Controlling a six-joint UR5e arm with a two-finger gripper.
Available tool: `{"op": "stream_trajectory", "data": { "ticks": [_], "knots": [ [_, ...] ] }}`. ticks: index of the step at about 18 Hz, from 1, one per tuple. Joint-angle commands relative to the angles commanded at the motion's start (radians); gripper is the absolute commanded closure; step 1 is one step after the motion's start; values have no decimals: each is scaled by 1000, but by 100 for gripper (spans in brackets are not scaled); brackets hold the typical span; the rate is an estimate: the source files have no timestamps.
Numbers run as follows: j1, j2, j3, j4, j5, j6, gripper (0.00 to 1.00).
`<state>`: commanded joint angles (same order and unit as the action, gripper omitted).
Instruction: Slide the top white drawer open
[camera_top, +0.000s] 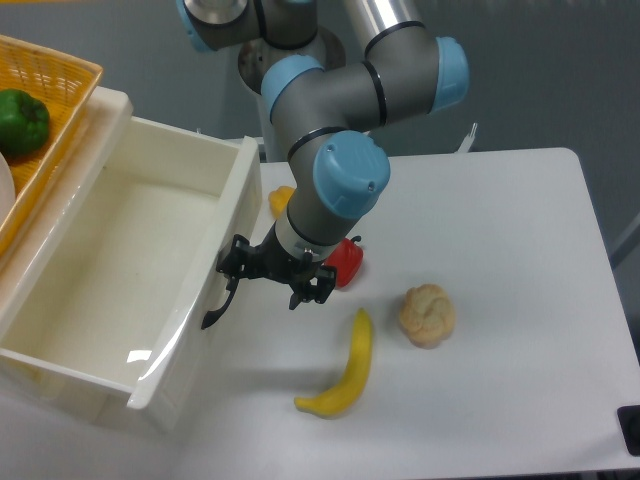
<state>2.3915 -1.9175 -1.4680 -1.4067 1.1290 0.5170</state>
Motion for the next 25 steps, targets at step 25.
{"op": "stream_trajectory", "data": {
  "ticks": [25],
  "knots": [
    [166, -107, 3, 242, 271, 595, 0]
  ]
}}
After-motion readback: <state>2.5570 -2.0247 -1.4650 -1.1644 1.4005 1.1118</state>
